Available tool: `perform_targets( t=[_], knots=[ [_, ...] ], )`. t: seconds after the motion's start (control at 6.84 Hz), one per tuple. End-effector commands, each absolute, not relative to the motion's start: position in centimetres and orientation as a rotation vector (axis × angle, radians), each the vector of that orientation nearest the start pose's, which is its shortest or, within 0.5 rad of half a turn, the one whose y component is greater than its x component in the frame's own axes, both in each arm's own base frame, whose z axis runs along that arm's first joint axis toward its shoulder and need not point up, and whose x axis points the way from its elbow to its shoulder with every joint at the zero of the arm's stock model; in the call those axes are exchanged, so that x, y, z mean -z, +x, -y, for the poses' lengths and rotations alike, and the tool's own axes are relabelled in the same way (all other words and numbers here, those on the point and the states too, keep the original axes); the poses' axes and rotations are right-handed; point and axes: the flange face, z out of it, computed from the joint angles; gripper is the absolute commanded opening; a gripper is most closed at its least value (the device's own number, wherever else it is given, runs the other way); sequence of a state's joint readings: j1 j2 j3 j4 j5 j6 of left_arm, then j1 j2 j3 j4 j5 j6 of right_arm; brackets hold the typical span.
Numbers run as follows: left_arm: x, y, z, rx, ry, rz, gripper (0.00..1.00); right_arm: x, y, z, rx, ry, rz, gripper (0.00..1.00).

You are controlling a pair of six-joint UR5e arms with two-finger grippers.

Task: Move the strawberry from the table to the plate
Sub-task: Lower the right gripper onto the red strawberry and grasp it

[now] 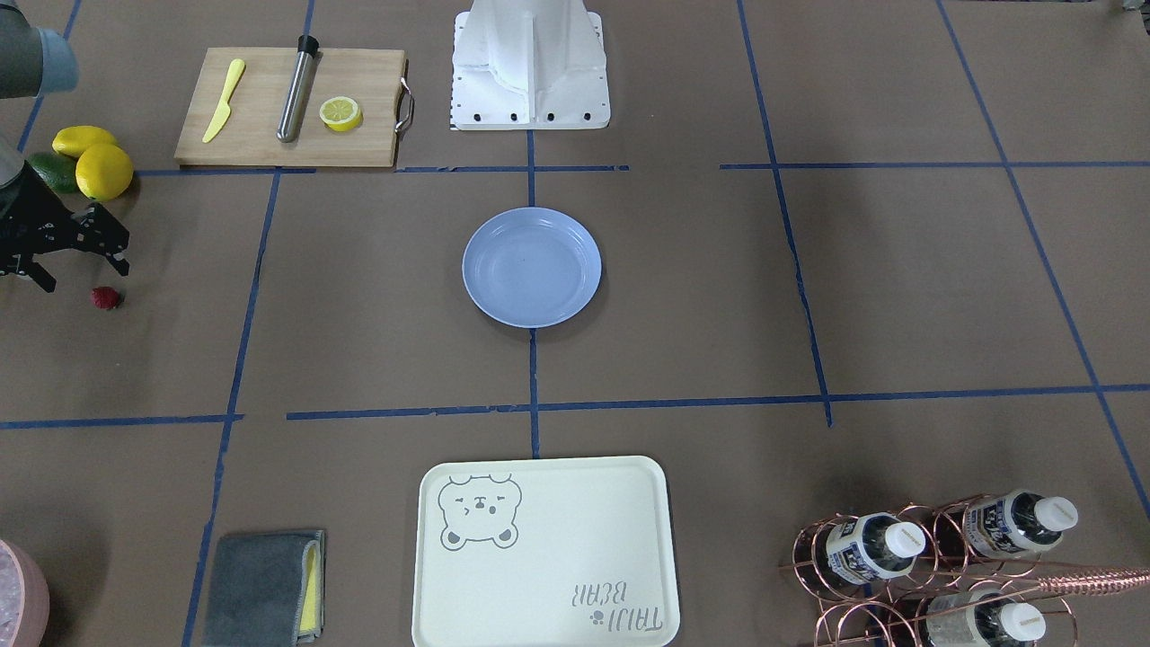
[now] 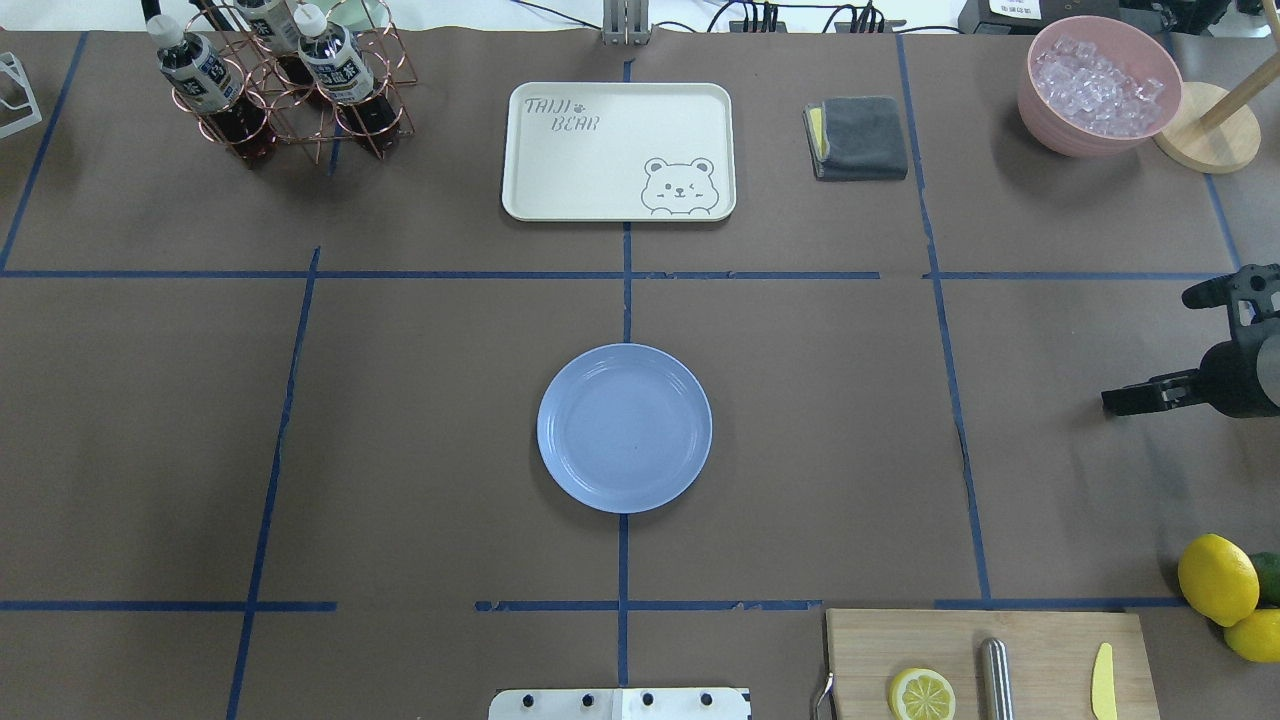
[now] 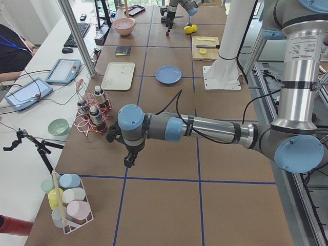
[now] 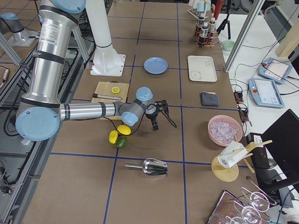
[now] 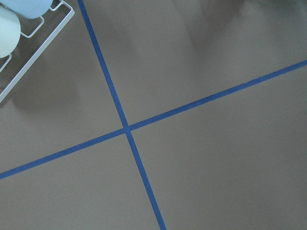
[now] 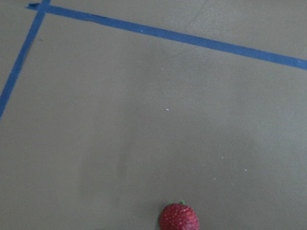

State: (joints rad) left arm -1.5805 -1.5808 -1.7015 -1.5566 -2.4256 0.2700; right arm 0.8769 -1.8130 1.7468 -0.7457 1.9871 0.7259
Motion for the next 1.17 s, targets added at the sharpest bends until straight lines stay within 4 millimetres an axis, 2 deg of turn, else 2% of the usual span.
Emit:
perform_targets(
  t=[0.0,0.29,0.73,1.02],
  knots=[
    [-58.4,-6.4,49.7,-0.297,0.239,-0.831,1.00,-61.6,-20.4,38.5,0.131,0.294,0.777,0.95],
    [-58.4,-6.4,49.7,-0.297,0.239,-0.831,1.00,-60.9,-21.2,39.0,0.133,0.303,0.788,0.91],
    [-58.4,-6.4,49.6,-0.297,0.237,-0.832,1.00,-61.6,-21.7,39.1,0.134,0.303,0.768,0.83],
    [-58.5,-6.4,49.5,-0.295,0.234,-0.832,1.00,-61.5,-22.3,39.4,0.137,0.306,0.767,0.69]
  ],
)
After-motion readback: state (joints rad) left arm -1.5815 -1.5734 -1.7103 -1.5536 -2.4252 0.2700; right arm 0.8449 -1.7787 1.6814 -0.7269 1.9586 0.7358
